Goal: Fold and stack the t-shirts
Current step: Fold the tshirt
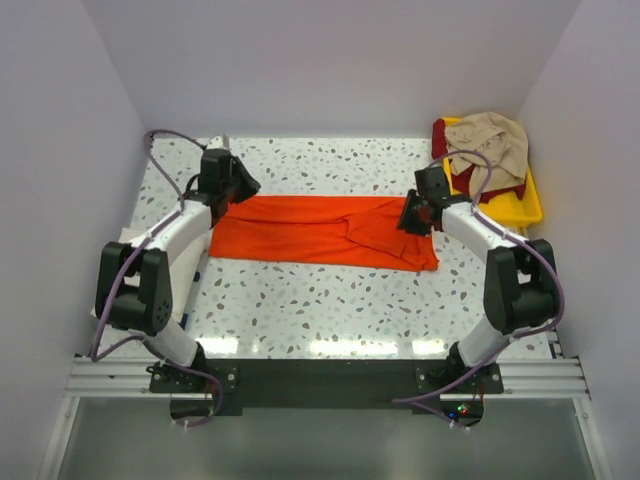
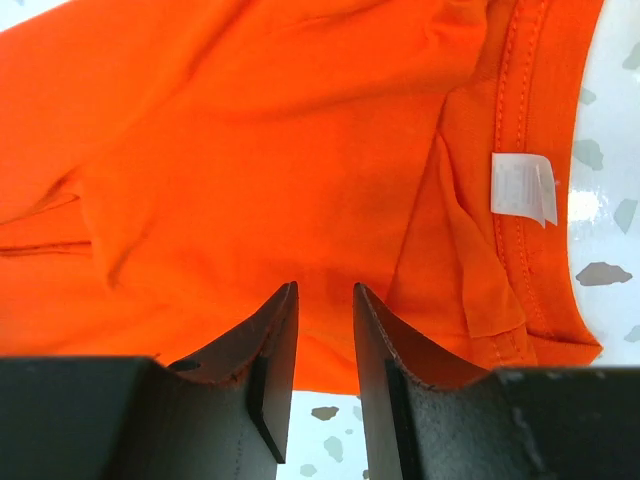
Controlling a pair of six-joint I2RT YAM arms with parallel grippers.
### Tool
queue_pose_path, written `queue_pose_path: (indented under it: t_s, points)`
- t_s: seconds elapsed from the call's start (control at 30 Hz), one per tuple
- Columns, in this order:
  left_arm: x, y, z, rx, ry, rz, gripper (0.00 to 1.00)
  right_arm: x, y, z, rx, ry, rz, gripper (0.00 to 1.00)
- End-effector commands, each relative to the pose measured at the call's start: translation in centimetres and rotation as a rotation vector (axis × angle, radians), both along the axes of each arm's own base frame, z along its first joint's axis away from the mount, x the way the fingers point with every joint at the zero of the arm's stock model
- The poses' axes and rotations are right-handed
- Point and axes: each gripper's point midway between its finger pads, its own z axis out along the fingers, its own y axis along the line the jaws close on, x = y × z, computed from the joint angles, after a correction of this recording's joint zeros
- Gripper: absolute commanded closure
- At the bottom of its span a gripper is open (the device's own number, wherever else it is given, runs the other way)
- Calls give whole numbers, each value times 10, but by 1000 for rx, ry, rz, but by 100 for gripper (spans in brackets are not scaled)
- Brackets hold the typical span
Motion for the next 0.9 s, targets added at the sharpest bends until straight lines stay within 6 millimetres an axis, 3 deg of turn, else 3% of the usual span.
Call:
queue_pose_path:
  t_s: [0.0,0.07,0.2,0.47,0.57,0.67,0.83,0.87]
  points:
    - [-41,-12,-33,20,68,-32,76,9,1,-2,36,-27,-33,68]
    - [-53,-16,-38,41,70,-39,78,11,1,-9,26,-12,-33,68]
    - [-77,-21,-65,99,126,-53,81,14,-2,-21,4,15,-38,69]
    - [-97,-24,-111,248,212,-60,83,16,-10,-47,-66,97,-37,70]
    - [-107,-27,-125,284,250,-76,84,25,-12,-54,-96,117,-31,71]
    - [-120,-29,-137,302,274,-97,84,29,-15,-65,-129,152,-21,71]
    - [-136,-33,-145,311,298,-125,85,52,-18,-72,-186,178,9,71]
    - [-141,-38,-144,302,301,-141,85,55,-17,-82,-194,198,19,71]
